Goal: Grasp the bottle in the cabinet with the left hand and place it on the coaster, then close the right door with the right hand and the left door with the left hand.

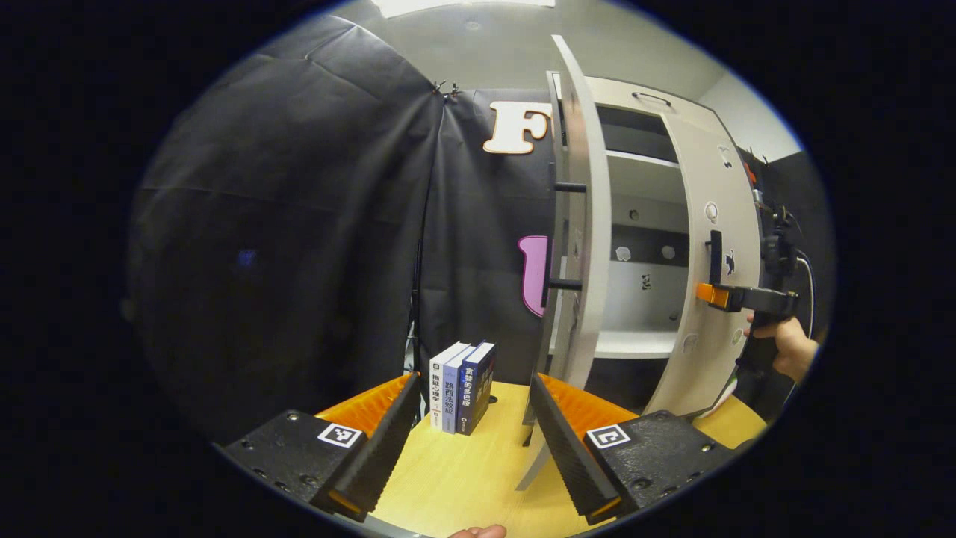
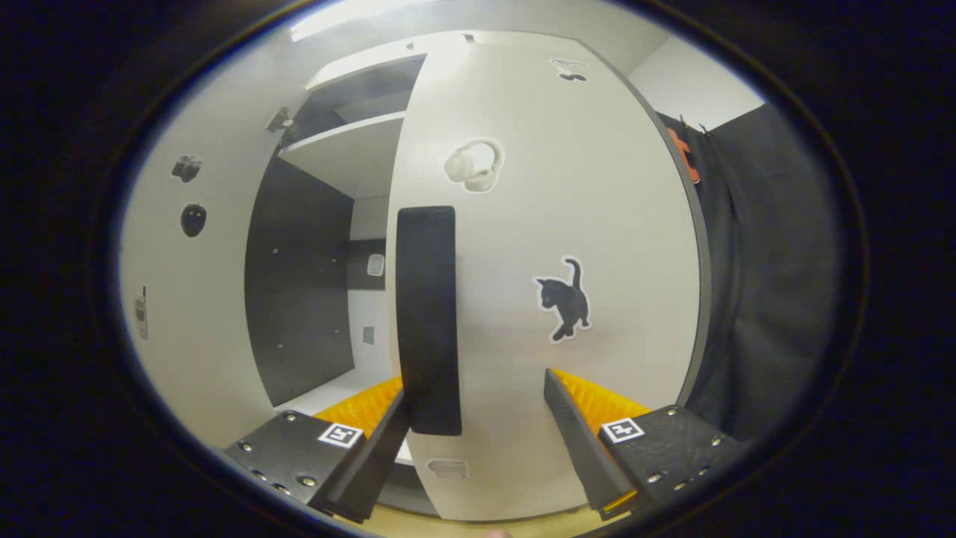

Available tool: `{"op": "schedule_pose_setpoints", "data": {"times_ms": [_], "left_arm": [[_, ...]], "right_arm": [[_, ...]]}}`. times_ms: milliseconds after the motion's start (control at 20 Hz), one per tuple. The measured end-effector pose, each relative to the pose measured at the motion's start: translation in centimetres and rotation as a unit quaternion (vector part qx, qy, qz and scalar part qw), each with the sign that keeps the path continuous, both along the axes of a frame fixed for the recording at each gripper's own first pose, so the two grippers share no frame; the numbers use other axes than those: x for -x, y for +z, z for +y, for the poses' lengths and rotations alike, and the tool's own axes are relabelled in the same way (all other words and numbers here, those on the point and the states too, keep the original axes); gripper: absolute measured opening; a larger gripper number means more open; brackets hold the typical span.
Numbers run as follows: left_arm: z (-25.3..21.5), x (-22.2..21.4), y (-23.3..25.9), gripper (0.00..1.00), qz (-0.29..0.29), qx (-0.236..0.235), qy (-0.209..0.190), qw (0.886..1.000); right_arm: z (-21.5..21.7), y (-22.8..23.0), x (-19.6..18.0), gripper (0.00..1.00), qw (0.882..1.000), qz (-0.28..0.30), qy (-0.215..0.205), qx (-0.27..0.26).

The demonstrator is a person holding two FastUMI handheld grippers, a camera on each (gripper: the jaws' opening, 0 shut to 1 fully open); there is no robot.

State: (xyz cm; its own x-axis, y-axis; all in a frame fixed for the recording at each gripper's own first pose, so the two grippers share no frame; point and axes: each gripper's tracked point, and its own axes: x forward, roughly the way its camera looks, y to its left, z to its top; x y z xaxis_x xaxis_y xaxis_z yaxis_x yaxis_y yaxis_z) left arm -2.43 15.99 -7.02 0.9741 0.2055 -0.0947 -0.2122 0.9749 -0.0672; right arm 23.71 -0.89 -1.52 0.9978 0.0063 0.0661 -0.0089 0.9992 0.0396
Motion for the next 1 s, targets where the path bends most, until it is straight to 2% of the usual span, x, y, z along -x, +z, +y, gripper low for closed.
{"op": "schedule_pose_setpoints", "data": {"times_ms": [50, 100, 150, 200, 250, 400, 450, 500, 550, 600, 650, 700, 750, 800, 850, 900, 950, 1000], "left_arm": [[0.4, -0.4, 0.4, 0.89, -0.003, 0.002, -0.002, 1.0], [0.5, -0.7, 0.9, 0.95, -0.004, 0.004, -0.006, 1.0], [0.8, -1.0, 1.3, 0.9, -0.006, 0.005, -0.009, 1.0], [0.9, -1.5, 1.9, 0.95, -0.011, 0.005, -0.015, 1.0], [1.0, -1.9, 2.5, 0.95, -0.015, 0.006, -0.019, 1.0], [0.0, -2.9, 4.0, 0.95, -0.023, 0.009, -0.051, 0.998], [-0.6, -3.3, 4.6, 0.9, -0.026, 0.012, -0.068, 0.997], [-1.1, -3.6, 5.1, 0.95, -0.028, 0.01, -0.082, 0.996], [-1.3, -3.9, 5.6, 0.95, -0.029, 0.004, -0.091, 0.995], [-1.4, -4.2, 6.1, 0.9, -0.033, -0.001, -0.098, 0.995], [-1.7, -4.6, 6.8, 0.94, -0.039, -0.005, -0.106, 0.994], [-1.9, -5.1, 7.4, 0.89, -0.046, -0.01, -0.111, 0.993], [-2.1, -5.5, 7.8, 0.89, -0.051, -0.017, -0.116, 0.992], [-2.1, -5.9, 7.7, 0.94, -0.05, -0.025, -0.12, 0.991], [-2.3, -6.2, 7.6, 0.94, -0.047, -0.027, -0.125, 0.991], [-2.2, -6.6, 7.4, 0.94, -0.045, -0.028, -0.124, 0.991], [-2.0, -6.7, 7.4, 0.89, -0.044, -0.028, -0.122, 0.991], [-2.1, -7.0, 7.4, 0.93, -0.046, -0.021, -0.125, 0.991]], "right_arm": [[0.0, -0.1, -0.1, 1.0, 1.0, -0.001, -0.006, 0.001], [0.1, -0.1, -0.2, 1.0, 1.0, 0.0, -0.011, 0.001], [0.1, -0.1, -0.4, 1.0, 1.0, -0.001, -0.016, 0.001], [0.1, -0.1, -0.5, 0.96, 1.0, -0.002, -0.021, 0.0], [0.1, -0.2, -0.7, 1.0, 1.0, -0.002, -0.025, 0.0], [0.1, -0.1, -0.5, 0.97, 1.0, -0.011, -0.026, 0.0], [0.1, -0.2, -0.5, 1.0, 1.0, -0.01, -0.025, 0.002], [0.1, -0.1, -0.7, 1.0, 1.0, -0.01, -0.025, 0.001], [0.0, -0.2, -0.6, 1.0, 1.0, -0.009, -0.025, 0.0], [0.0, -0.1, -0.6, 1.0, 1.0, -0.01, -0.024, 0.002], [0.1, -0.1, -0.5, 1.0, 1.0, -0.009, -0.024, 0.002], [0.1, -0.1, -0.5, 1.0, 1.0, -0.007, -0.023, 0.002], [0.1, -0.1, -0.5, 1.0, 1.0, -0.005, -0.023, 0.003], [0.1, -0.2, -0.5, 1.0, 1.0, 0.0, -0.022, 0.003], [0.2, -0.2, -0.5, 0.97, 1.0, 0.002, -0.018, 0.003], [0.3, -0.3, -0.3, 1.0, 1.0, 0.007, -0.005, 0.002], [0.2, -0.3, 0.1, 1.0, 1.0, 0.009, 0.002, 0.0], [0.2, -0.1, 0.7, 1.0, 1.0, 0.006, 0.01, -0.001]]}}
